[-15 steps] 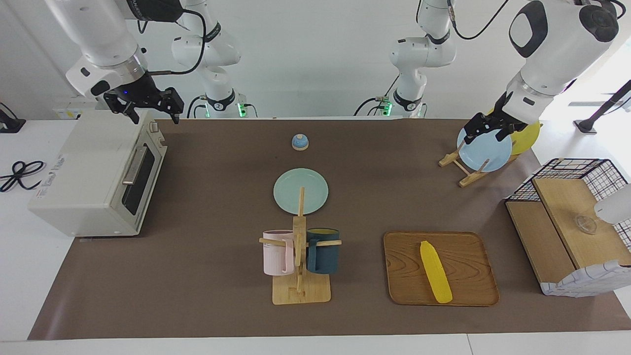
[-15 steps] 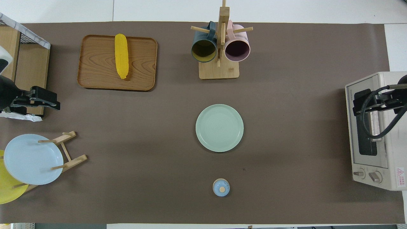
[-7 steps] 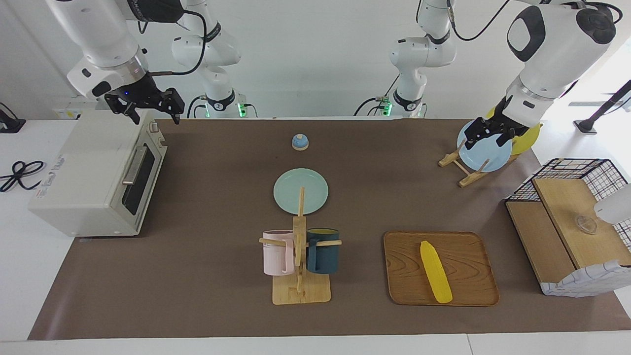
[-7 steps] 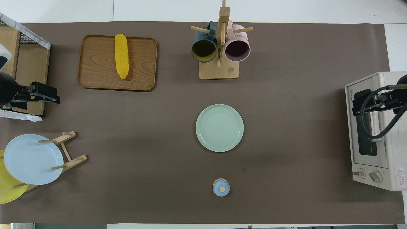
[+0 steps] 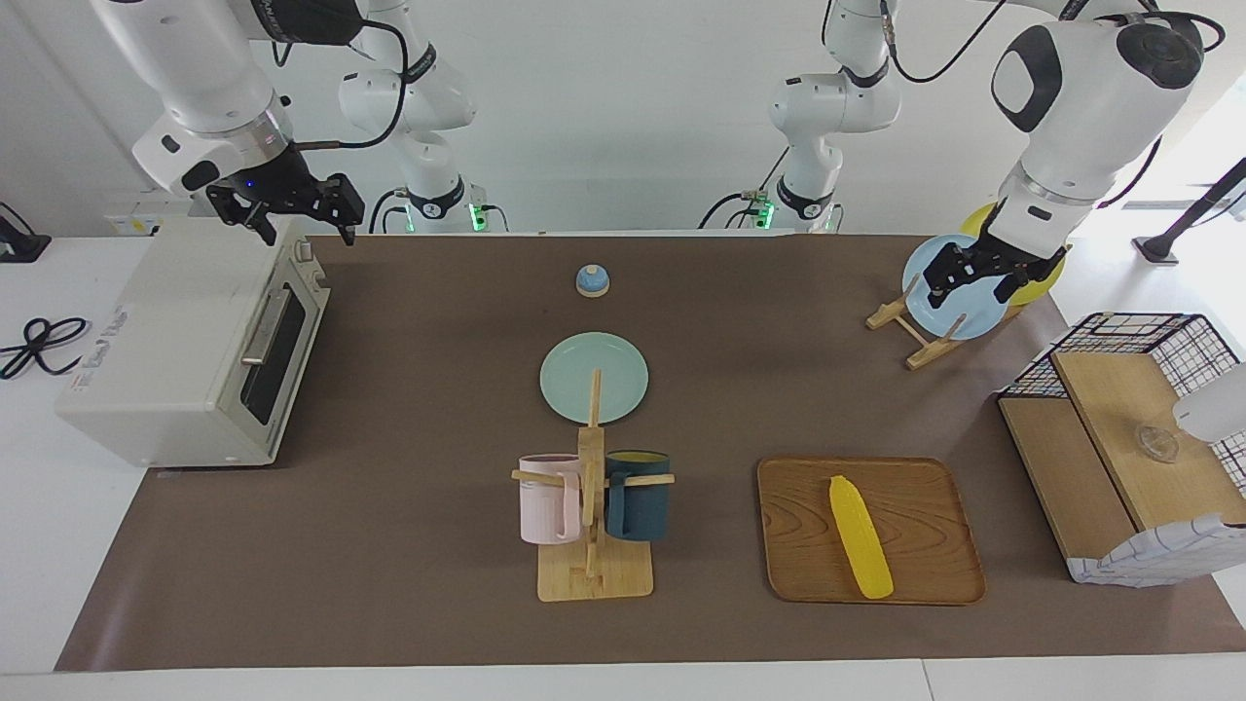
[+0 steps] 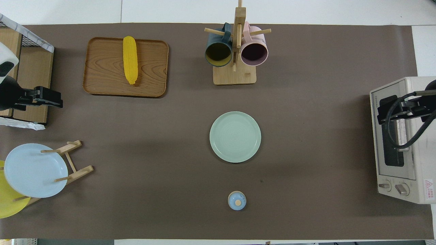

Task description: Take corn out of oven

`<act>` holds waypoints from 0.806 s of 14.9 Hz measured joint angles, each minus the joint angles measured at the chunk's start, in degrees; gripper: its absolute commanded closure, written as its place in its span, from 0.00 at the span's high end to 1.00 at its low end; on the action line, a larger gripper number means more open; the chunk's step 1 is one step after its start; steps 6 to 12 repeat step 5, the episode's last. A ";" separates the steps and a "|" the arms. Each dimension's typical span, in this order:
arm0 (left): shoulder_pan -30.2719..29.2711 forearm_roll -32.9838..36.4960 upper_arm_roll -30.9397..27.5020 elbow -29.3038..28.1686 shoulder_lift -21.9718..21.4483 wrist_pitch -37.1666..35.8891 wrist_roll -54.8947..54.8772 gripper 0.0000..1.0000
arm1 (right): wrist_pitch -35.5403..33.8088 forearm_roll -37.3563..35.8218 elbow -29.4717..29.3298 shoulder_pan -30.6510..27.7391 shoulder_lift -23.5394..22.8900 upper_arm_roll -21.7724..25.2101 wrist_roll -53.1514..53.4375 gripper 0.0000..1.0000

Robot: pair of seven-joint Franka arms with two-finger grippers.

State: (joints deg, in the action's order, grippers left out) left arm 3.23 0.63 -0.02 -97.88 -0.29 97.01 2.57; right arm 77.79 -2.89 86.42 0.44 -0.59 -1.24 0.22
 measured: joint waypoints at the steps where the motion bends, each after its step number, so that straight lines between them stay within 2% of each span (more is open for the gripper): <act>1: -0.01 0.03 0.00 0.00 0.00 0.00 -0.25 1.00 | 0.00 0.00 0.00 0.00 0.00 0.00 0.00 1.00; 12: -0.01 0.03 0.28 0.00 0.00 -0.04 -0.64 1.00 | 0.00 0.00 0.00 0.00 0.00 0.00 0.00 1.00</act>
